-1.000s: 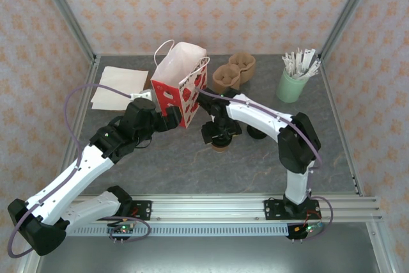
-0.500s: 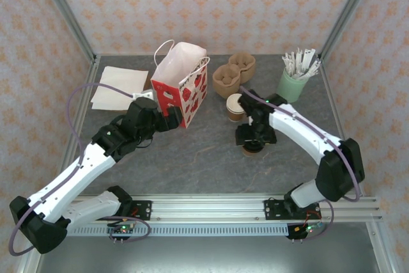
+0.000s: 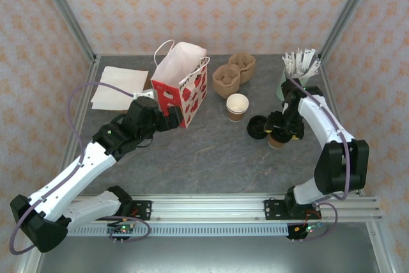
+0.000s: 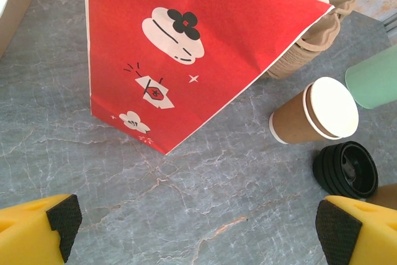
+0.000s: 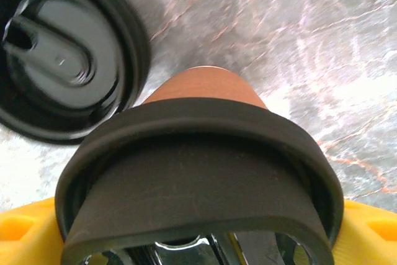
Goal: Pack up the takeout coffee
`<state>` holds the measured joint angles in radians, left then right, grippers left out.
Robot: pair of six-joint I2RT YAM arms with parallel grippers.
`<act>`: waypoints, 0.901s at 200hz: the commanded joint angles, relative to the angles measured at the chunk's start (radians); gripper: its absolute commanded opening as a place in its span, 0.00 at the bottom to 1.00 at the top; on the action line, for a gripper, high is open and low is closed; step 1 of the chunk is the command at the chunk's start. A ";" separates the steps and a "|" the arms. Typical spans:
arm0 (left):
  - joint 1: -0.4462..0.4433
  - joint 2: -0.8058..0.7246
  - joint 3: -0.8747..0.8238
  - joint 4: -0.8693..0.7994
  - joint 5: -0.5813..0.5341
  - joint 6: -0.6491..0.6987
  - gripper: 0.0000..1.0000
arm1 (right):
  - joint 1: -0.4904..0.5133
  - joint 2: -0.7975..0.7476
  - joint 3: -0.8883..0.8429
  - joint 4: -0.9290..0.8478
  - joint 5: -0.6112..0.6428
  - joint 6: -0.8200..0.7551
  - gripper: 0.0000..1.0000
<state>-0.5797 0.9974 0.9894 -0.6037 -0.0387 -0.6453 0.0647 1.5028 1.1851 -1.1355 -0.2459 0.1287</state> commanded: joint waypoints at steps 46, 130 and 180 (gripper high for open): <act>0.009 -0.014 0.046 -0.040 -0.030 0.017 1.00 | -0.031 0.104 -0.028 0.080 0.050 -0.025 0.86; 0.007 0.065 0.085 0.016 0.175 0.034 1.00 | -0.032 0.005 -0.022 0.052 0.012 0.000 0.99; -0.103 0.185 0.165 0.092 0.307 -0.010 0.92 | -0.051 -0.118 0.006 0.012 0.008 0.024 0.99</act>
<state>-0.6231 1.1324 1.0870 -0.5861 0.1783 -0.6319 0.0307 1.4464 1.1614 -1.0752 -0.2512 0.1329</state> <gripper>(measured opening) 0.939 0.992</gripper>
